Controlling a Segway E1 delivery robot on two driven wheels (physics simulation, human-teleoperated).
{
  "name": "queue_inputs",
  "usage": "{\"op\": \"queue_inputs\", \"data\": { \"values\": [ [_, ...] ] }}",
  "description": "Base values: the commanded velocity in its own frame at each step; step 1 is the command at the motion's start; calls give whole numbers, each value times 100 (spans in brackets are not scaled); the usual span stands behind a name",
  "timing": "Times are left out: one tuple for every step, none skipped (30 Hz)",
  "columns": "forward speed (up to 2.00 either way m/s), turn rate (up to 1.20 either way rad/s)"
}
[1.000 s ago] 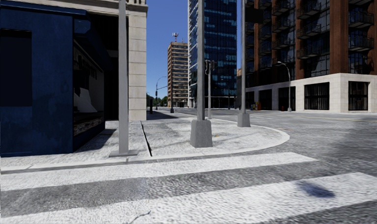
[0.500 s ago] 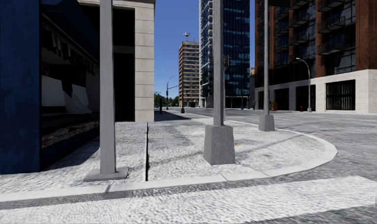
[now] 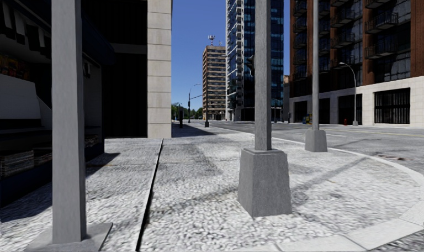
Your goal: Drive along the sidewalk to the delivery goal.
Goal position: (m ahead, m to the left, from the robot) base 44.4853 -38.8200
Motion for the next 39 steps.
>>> {"op": "queue_inputs", "data": {
  "values": [
    [120,23],
    [119,0],
    [128,0],
    [139,0],
    [145,0],
    [149,0],
    [151,0],
    [152,49],
    [152,49],
    [154,67],
    [155,84],
    [157,88],
    [158,89],
    [158,89],
    [159,80],
    [159,0],
    [159,0],
    [160,0],
    [160,0],
    [160,0],
    [160,0],
    [160,0],
    [160,0],
    [160,0],
    [160,0],
    [160,0],
    [160,0],
    [160,0],
    [160,0],
    [160,0],
    [160,0],
    [161,0],
    [161,0],
    [161,0],
    [161,0],
    [161,0],
    [161,0],
    [161,0],
    [161,0]
  ]
}}
